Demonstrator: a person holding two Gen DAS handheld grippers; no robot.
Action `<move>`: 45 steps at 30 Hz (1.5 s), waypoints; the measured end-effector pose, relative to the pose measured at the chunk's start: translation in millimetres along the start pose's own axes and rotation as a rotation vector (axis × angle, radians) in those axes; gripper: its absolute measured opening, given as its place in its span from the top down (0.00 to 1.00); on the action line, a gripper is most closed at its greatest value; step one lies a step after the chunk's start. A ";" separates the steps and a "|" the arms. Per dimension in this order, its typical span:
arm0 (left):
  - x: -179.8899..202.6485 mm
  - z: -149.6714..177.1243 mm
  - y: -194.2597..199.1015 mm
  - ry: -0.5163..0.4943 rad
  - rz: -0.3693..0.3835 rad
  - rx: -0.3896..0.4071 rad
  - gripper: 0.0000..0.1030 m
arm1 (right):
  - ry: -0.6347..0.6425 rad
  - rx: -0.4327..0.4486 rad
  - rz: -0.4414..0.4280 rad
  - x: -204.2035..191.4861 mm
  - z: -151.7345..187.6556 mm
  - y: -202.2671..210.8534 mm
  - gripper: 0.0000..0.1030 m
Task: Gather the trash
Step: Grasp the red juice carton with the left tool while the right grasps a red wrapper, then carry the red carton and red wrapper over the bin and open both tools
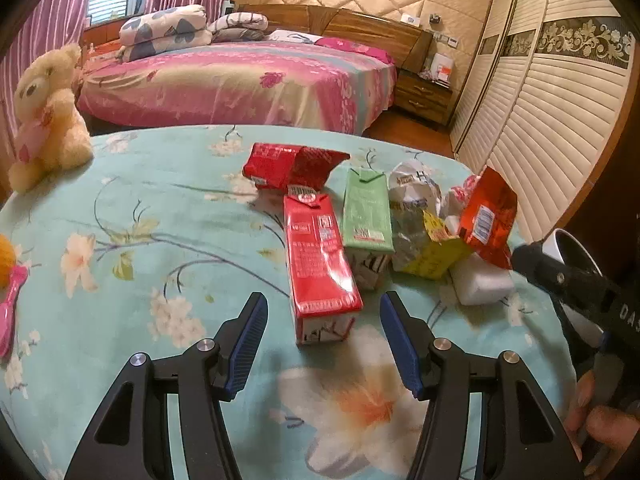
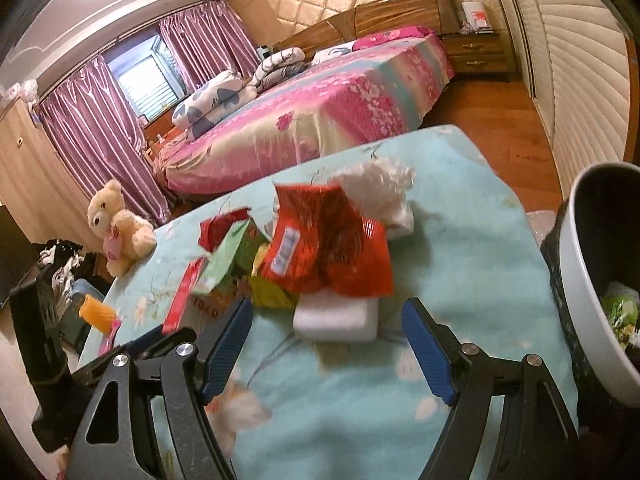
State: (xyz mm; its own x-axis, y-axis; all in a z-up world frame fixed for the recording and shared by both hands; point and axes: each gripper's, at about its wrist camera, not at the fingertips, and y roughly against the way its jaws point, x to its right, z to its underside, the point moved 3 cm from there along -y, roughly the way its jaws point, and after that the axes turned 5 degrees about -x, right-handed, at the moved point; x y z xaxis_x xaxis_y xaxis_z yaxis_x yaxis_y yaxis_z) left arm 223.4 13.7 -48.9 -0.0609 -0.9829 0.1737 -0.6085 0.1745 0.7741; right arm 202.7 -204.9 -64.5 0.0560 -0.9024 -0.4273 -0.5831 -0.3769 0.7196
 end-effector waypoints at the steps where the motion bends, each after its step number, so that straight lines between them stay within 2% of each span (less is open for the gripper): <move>1: 0.1 -0.9 -1.1 -0.004 -0.001 0.001 0.44 | 0.003 0.008 0.002 -1.4 -3.5 -1.6 0.26; 6: -0.1 -4.1 -12.2 -0.019 0.001 -0.014 0.45 | 0.001 0.012 -0.007 -4.0 -15.8 -14.6 0.40; 7: 0.1 -3.7 -14.1 -0.023 0.006 -0.018 0.47 | 0.002 0.010 -0.009 -4.6 -17.4 -17.5 0.46; 9: 0.7 -2.8 -17.0 -0.032 0.014 -0.024 0.60 | 0.008 -0.003 -0.010 -6.4 -19.0 -24.0 0.64; 10: 1.2 -2.5 -18.3 -0.035 0.014 -0.029 0.68 | 0.012 -0.007 -0.015 -6.8 -19.6 -25.8 0.78; 11: 1.2 -2.0 -18.9 -0.038 0.011 -0.028 0.69 | 0.019 -0.003 -0.017 -7.5 -19.6 -25.3 0.87; 14: 0.4 -0.4 -14.5 -0.042 -0.001 -0.001 0.69 | 0.047 0.010 -0.011 -9.9 -17.8 -18.4 0.96; 26: 15.4 25.1 19.4 -0.071 0.048 0.038 0.70 | 0.031 0.047 0.001 10.2 7.5 31.8 0.98; 37: 54.7 45.7 39.9 -0.164 0.112 0.046 0.70 | -0.043 0.050 0.030 40.5 39.8 64.6 0.98; 45: 83.6 51.7 44.2 -0.218 0.149 0.042 0.70 | -0.069 0.056 0.041 55.4 49.8 79.4 0.98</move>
State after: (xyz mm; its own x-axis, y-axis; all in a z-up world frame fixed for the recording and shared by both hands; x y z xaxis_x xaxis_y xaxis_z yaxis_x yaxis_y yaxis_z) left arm 150.5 -63.8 -31.7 -0.3183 -0.9368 0.1454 -0.6122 0.3202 0.7230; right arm 119.2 -274.4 -58.2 -0.0236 -0.8998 -0.4357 -0.6282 -0.3257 0.7066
